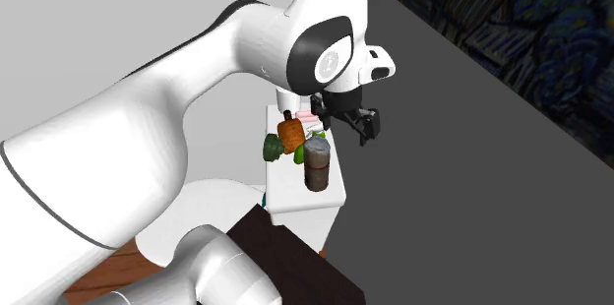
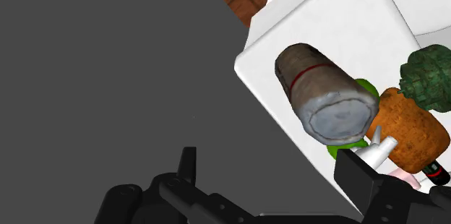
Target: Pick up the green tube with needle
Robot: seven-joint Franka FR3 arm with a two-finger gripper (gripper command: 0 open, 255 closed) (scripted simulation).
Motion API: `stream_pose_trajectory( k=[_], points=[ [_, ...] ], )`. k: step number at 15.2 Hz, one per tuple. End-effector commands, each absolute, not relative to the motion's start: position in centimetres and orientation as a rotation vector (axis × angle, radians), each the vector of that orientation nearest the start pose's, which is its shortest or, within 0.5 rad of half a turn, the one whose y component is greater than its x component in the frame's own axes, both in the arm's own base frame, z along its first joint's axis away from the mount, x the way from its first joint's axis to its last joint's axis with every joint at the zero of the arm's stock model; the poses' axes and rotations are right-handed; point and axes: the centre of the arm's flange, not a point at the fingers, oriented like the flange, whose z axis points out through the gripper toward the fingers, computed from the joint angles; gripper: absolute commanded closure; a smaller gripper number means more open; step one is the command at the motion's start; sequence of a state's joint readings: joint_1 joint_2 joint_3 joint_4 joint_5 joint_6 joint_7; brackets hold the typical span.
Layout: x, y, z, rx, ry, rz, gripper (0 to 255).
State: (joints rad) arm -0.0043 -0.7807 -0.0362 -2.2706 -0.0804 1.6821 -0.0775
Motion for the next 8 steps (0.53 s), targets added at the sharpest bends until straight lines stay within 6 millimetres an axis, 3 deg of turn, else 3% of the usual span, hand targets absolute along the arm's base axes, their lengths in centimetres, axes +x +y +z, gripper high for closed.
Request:
stream_pose_trajectory(
  k=[1,8],
  points=[
    [31.9,-2.5,64.1,-3.192,-0.074,-0.302,0],
    [38.2,1.9,59.3,-3.145,-0.341,-0.254,0]
  ],
)
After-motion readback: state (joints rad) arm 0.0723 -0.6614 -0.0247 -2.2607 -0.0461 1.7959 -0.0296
